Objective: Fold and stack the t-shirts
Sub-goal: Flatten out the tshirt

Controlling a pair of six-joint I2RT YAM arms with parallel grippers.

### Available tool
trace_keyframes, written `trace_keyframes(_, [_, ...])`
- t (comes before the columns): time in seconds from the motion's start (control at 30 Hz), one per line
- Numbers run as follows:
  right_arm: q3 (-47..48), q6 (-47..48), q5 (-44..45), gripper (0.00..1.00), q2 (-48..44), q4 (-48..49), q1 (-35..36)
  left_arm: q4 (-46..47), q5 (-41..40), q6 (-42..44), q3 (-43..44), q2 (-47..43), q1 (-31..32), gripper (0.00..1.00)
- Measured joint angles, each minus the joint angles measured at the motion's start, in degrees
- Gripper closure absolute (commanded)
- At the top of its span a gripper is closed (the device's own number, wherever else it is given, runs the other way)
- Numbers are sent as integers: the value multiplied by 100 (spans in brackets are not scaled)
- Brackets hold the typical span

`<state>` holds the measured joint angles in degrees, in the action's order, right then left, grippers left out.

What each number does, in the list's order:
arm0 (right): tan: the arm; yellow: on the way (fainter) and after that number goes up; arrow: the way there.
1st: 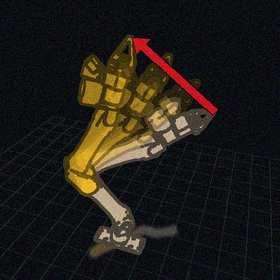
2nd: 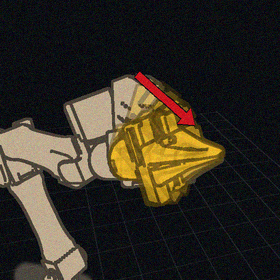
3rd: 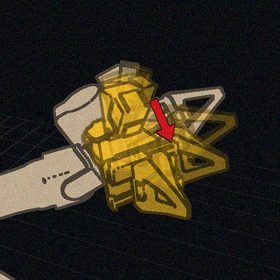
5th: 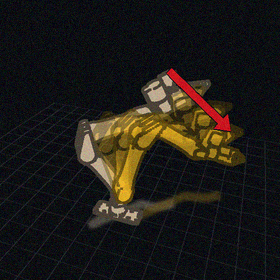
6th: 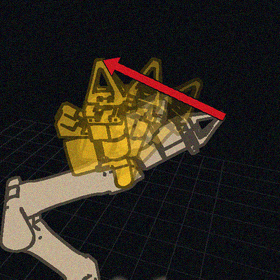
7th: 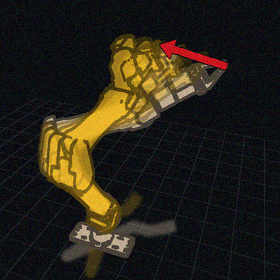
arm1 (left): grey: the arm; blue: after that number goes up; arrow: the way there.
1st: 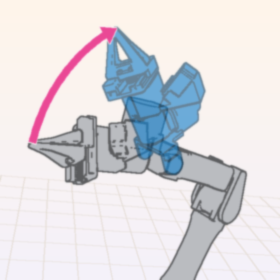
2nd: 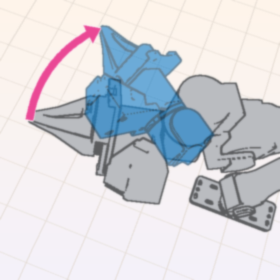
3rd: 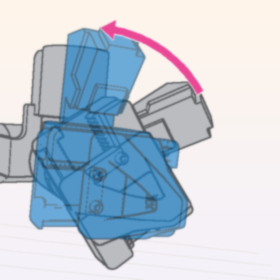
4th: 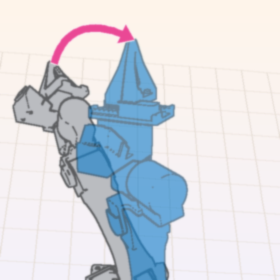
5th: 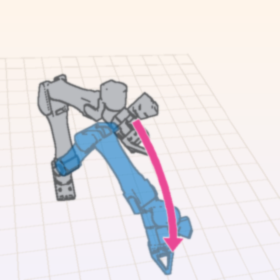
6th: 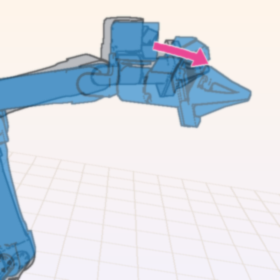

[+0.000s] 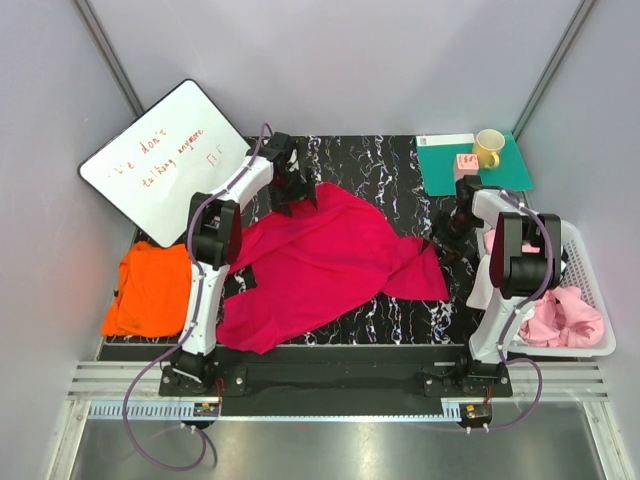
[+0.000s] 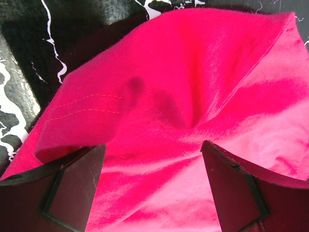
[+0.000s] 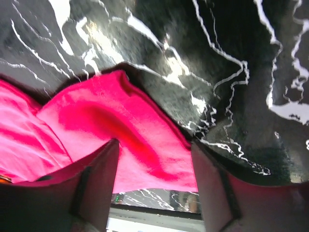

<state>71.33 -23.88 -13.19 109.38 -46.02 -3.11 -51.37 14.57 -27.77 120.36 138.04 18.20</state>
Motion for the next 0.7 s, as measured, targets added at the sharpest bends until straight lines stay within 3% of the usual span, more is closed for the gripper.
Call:
trace_keyframes(0.07, [122, -20, -7, 59, 111, -57, 0, 0, 0, 13, 0, 0, 0, 11])
trace_keyframes(0.1, [181, -37, -22, 81, 179, -79, -2, 0, 0, 17, 0, 0, 0, 11])
trace_keyframes(0.17, [269, -26, -81, 99, 289, -70, -9, 0, 0, 22, 0, 0, 0, 11])
trace_keyframes(0.33, [289, -103, -264, 100, 376, 37, -15, 0, -2, 33, 0, -7, 0, 12])
trace_keyframes(0.43, [264, -101, -282, 100, 358, 70, -15, 0, 2, 26, 2, -7, 0, 21])
trace_keyframes(0.7, [-37, -94, -289, 100, 90, 286, -15, 57, 7, -260, 361, 0, 0, 27])
